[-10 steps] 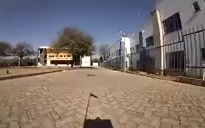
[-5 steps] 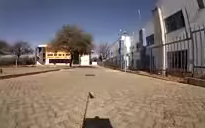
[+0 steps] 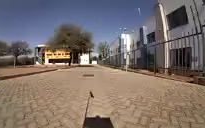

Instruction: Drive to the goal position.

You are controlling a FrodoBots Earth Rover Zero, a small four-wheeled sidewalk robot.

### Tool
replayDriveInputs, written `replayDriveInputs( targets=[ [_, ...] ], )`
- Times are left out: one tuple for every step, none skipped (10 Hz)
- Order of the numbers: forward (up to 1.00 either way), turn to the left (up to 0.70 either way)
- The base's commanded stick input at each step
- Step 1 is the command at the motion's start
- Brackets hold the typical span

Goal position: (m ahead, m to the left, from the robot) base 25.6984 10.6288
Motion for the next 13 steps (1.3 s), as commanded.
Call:
replayDriveInputs(
  targets=[
    [1.0,0.0],
    [1.0,0.0],
    [1.0,0.0],
    [1.0,0.0],
    [1.0,0.0],
    [1.0,0.0],
    [1.0,0.0],
    [1.0,0.0],
    [1.0,0.0],
    [1.0,0.0],
    [1.0,0.0],
    [1.0,0.0],
    [1.0,0.0]
  ],
)
